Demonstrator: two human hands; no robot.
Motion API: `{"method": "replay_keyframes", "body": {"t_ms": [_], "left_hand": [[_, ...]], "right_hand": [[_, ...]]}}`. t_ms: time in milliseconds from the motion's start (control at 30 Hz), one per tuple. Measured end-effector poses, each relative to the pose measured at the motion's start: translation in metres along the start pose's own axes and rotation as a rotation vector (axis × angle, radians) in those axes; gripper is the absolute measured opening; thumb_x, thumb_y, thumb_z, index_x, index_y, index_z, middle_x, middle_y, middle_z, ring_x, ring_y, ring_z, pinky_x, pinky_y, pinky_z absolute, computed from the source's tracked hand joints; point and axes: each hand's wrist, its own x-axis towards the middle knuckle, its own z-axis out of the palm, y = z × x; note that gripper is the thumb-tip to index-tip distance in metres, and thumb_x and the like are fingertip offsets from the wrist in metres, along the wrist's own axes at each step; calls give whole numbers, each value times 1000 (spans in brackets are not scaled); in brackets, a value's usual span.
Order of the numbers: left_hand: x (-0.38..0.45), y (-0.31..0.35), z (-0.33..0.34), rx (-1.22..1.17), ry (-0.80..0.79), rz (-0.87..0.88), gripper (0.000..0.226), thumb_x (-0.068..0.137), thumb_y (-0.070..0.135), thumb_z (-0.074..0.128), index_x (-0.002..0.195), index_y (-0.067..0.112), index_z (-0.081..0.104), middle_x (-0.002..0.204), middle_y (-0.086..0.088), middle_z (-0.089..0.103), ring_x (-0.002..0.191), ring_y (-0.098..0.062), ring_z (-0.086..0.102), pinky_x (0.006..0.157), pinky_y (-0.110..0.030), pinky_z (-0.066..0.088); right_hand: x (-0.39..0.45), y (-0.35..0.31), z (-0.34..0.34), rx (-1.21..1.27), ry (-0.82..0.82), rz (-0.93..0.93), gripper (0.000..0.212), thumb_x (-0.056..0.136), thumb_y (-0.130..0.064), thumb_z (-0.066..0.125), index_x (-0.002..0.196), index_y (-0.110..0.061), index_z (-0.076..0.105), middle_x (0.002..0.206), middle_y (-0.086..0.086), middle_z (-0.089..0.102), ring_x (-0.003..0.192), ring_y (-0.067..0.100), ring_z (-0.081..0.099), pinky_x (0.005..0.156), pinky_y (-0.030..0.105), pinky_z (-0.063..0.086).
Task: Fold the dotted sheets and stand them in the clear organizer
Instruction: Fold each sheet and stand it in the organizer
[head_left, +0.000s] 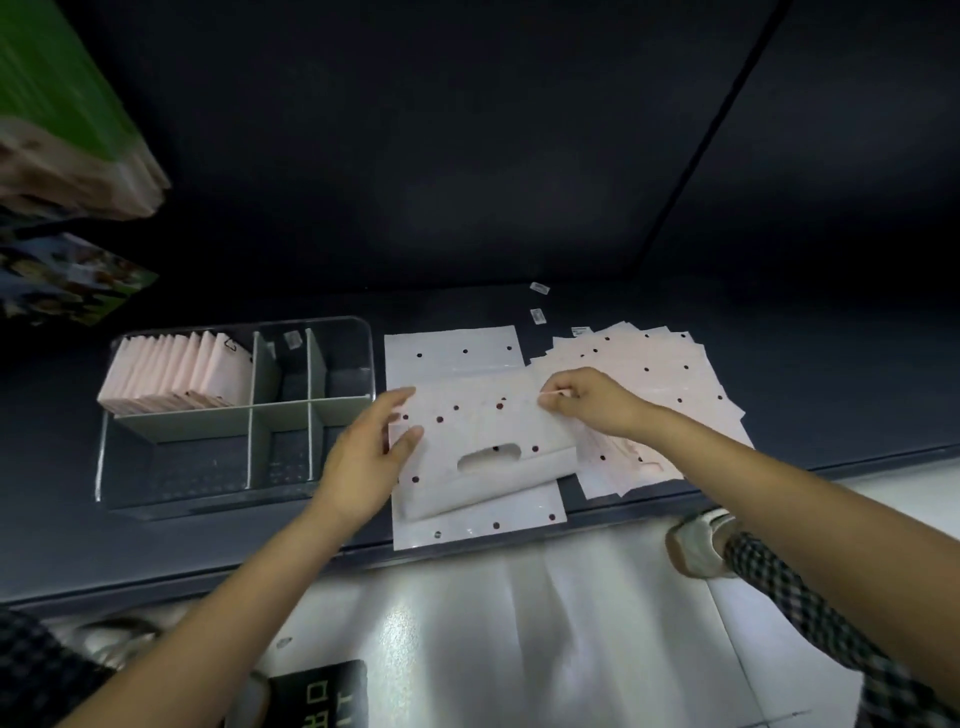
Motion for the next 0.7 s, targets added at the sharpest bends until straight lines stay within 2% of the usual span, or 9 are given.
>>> {"method": "replay_keyframes", "body": {"t_ms": [133,267,367,433,500,533,567,633,700], "left_hand": [[-9,-2,10,289,137,318,40,94,21,55,134,18,49,145,6,41,133,-7,32,108,-29,29],[-22,-15,31,523,-92,467,42,95,23,55,135,14,51,148,-3,40,140,-21,31,117,-41,10],[-28,-35,47,681,-282,391,56,100,36,40,149,18,24,158,3,10,147,-17,2,117,-36,-11],[-32,-45,50,788,-357,401,63,96,42,47,149,14,26,157,-1,17,146,-20,12,119,-42,6],[-36,-48,51,881,-407,386,69,80,49,67,137,13,50,145,-3,45,134,-20,41,107,-42,38],[-36,-48,51,902,-393,361,71,76,52,71,134,14,54,141,-3,49,130,-19,46,103,-40,43],[-36,-49,51,930,-409,341,73,79,53,66,138,14,49,145,-3,44,134,-19,42,107,-40,39],[-35,-60,56,943,-430,364,73,95,53,40,151,15,12,158,-3,4,146,-20,6,118,-43,3],[-33,-66,58,946,-462,343,70,99,52,22,150,17,-13,155,2,-21,144,-18,-18,112,-40,-21]], "right_hand": [[37,4,13,-16,93,37,14,93,-19,56,83,-13,64,92,-4,62,93,14,54,85,27,39],[63,11,25,-62,137,99,16,95,-21,53,92,-12,65,98,-1,62,97,16,52,80,25,35],[77,16,31,-91,172,145,19,95,-22,52,101,-10,65,108,6,64,100,20,54,79,24,35],[85,18,33,-120,196,168,21,96,-23,51,104,-9,65,111,7,65,105,23,56,81,25,37],[91,20,36,-145,213,188,22,96,-23,50,105,-9,65,113,8,65,106,24,57,83,27,40],[94,22,38,-157,214,197,22,96,-23,50,105,-9,65,113,9,65,106,25,57,84,28,41],[96,23,39,-167,214,205,23,96,-23,49,105,-9,65,113,9,65,107,26,57,83,28,41],[98,25,42,-188,222,215,22,95,-23,50,107,-10,64,116,9,63,107,26,57,85,29,43],[96,24,44,-252,279,186,23,95,-23,51,114,-12,61,120,10,60,111,27,52,91,32,44]]}}
